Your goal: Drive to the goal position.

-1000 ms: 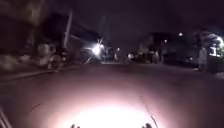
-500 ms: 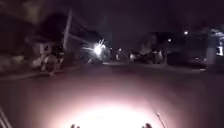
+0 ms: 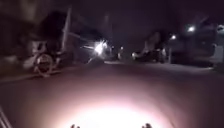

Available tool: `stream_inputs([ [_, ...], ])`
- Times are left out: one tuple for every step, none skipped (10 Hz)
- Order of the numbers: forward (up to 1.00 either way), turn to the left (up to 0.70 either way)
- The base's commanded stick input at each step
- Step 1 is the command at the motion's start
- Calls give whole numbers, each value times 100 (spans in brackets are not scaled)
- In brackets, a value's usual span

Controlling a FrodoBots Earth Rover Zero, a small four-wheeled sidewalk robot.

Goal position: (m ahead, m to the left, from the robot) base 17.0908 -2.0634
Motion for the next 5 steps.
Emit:
stream_inputs([
  [100,0],
  [100,0],
  [100,0],
  [100,0],
  [100,0],
])
